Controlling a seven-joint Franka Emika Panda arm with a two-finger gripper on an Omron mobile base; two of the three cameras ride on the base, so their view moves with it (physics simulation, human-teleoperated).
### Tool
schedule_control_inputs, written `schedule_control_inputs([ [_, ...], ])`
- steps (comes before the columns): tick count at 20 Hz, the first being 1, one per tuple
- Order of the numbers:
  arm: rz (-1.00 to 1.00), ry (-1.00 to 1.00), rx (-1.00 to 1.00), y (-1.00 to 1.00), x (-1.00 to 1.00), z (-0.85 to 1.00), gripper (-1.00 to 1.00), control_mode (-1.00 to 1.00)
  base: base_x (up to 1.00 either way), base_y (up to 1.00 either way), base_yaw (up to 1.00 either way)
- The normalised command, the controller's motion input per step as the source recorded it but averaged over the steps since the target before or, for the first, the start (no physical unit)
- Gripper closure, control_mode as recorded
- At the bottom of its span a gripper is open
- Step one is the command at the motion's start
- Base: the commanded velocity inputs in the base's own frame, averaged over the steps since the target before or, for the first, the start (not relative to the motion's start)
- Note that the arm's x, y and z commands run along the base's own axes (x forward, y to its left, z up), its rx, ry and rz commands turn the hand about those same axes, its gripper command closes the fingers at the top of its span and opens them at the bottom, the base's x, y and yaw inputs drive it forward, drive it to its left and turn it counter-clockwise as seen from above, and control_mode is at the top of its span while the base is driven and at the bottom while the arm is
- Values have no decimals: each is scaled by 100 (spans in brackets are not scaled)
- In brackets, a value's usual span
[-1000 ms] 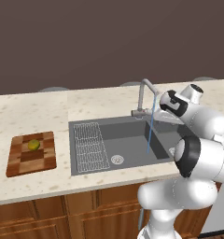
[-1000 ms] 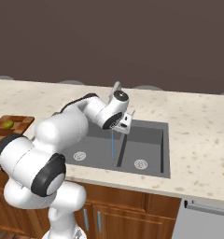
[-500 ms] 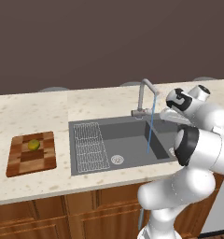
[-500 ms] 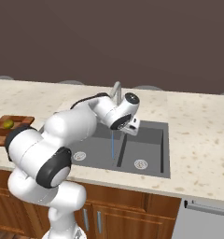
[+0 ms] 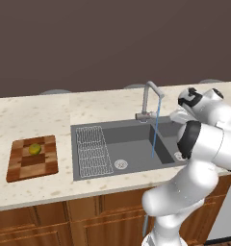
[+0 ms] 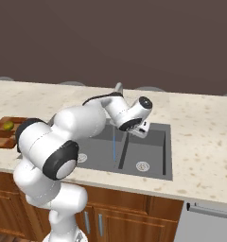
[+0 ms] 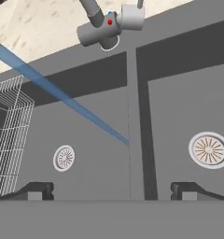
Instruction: Pick the orange from the sink and place it on the cutting board to airdry. Then turn off the sink faucet.
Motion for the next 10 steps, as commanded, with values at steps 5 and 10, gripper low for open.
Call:
schedule_control_inputs([
  [5,0,-8,9,-21,8,0,-100,-100,0,0,0],
  [10,0,-9,8,-19,9,0,-100,-100,0,0,0],
])
